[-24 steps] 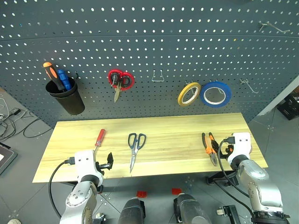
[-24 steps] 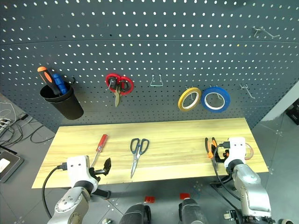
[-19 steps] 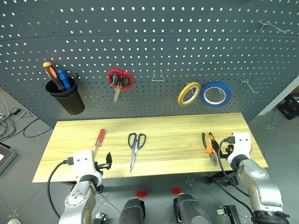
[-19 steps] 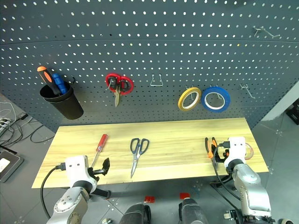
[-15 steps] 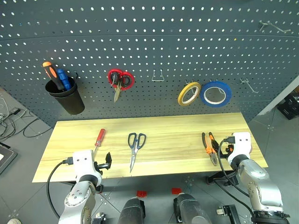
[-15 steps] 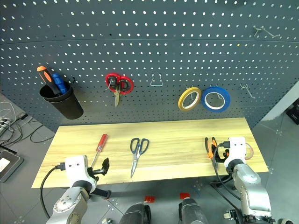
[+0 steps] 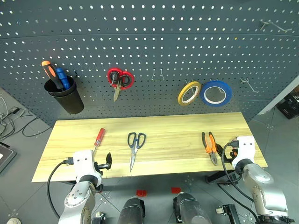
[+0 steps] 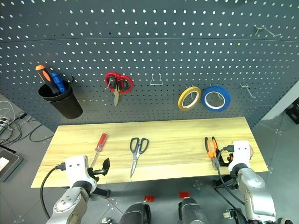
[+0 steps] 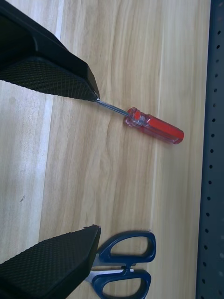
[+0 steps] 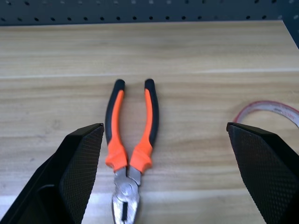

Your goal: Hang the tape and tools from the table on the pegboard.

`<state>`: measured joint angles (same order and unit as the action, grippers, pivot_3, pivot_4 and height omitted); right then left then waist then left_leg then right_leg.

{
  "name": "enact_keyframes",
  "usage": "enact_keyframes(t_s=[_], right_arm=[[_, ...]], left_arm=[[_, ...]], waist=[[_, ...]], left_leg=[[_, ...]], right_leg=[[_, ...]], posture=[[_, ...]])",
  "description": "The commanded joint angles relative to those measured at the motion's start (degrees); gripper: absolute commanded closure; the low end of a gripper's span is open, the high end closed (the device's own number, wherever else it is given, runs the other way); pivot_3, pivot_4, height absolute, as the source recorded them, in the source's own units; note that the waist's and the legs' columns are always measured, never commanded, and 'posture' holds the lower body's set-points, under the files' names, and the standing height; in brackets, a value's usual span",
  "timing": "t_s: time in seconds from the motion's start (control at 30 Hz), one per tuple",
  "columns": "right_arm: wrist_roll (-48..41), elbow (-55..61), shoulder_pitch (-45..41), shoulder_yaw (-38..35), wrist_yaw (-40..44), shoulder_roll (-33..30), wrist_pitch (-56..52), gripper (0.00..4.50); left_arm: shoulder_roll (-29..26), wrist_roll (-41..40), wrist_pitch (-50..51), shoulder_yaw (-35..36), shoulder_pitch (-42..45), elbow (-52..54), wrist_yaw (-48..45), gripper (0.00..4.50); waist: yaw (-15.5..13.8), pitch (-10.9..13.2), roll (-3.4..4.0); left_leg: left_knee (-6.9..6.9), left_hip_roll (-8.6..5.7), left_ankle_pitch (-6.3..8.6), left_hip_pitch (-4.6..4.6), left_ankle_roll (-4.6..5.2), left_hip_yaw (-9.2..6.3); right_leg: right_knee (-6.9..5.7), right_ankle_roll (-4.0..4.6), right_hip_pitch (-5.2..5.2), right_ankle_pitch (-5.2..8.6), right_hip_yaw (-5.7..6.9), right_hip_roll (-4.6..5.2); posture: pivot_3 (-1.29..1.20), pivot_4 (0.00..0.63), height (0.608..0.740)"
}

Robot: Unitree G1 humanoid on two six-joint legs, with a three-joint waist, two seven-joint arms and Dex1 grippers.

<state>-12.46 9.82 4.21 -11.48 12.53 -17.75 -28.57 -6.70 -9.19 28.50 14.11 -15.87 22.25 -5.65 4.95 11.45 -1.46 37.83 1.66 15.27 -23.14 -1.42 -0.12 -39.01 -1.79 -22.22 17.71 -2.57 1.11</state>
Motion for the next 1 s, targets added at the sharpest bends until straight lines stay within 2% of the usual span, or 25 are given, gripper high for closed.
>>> enact_keyframes(t_s=[0.03, 0.47, 0.6, 0.7, 0.83, 0.93, 1.0], right_arm=[[0.01, 2.55, 0.67, -1.03, 0.39, -0.65, 1.25, 0.0], [0.49, 1.18, 0.07, -0.99, 1.06, -1.98, 1.43, 0.0], [2.71, -0.47, -0.85, 0.74, 3.44, -5.76, 2.35, 0.0], [2.27, -1.92, -2.52, -0.06, 4.95, -8.14, 0.63, 0.0], [1.67, -4.35, -6.54, -1.26, 7.07, -12.19, -2.68, 0.0], [1.91, -5.84, -9.11, -0.88, 8.34, -14.74, -4.96, 0.0], [2.0, -6.88, -11.67, -0.6, 8.95, -16.18, -6.95, 0.0]], left_arm=[[-0.39, -0.82, -0.6, 0.37, -0.19, 1.88, -0.26, 0.03], [-0.51, -0.51, -0.77, 0.21, -0.38, 1.77, -0.39, 0.03], [-4.37, -0.45, -0.46, -1.14, 1.23, 1.9, -4.14, 0.03], [-8.81, -1.73, -0.36, -4.59, 5.35, 1.04, -10.46, 0.03], [-13.23, -3.57, 0.17, -12.99, 15.96, -3.07, -21.22, 0.03], [-14.62, -2.95, -2.48, -18.93, 23.51, -8.21, -27.78, 0.03], [-13.68, -3.58, -4.12, -21.51, 29.62, -13.04, -31.7, 0.03]], waist=[[0.0, 0.02, 0.0], [0.06, 0.11, -0.01], [0.08, 0.83, -0.05], [0.02, 2.03, 0.02], [0.11, 4.03, 0.29], [0.58, 5.3, 0.31], [1.2, 6.46, 0.26]], left_leg=[[0.0, 0.0, 0.0, 0.0, 0.0, 0.0], [0.0, -0.01, 0.0, 0.0, 0.0, 0.02], [0.01, -0.01, 0.0, 0.03, 0.0, 0.04], [0.01, -0.02, 0.0, 0.1, 0.0, 0.02], [0.08, -0.11, -0.01, 0.09, 0.01, 0.15], [0.08, -0.11, -0.01, 0.06, 0.01, 0.27], [0.09, -0.08, -0.01, 0.07, 0.0, 0.28]], right_leg=[[0.0, 0.0, 0.0, 0.0, -0.01, 0.0], [0.0, 0.0, 0.0, 0.0, -0.01, 0.0], [0.0, -0.02, 0.01, -0.01, -0.03, -0.01], [0.0, -0.02, 0.06, -0.01, -0.02, -0.01], [0.0, -0.19, 0.07, -0.12, -0.06, 0.04], [0.02, -0.27, 0.02, -0.17, -0.07, 0.03], [0.03, -0.27, 0.03, -0.17, -0.09, 0.02]], posture=[[-0.13, 0.22, 0.74], [-0.17, 0.224, 0.74], [-0.18, 0.253, 0.74], [-0.2, 0.29, 0.74], [-0.24, 0.348, 0.74], [-0.26, 0.374, 0.74], [-0.27, 0.393, 0.74]])
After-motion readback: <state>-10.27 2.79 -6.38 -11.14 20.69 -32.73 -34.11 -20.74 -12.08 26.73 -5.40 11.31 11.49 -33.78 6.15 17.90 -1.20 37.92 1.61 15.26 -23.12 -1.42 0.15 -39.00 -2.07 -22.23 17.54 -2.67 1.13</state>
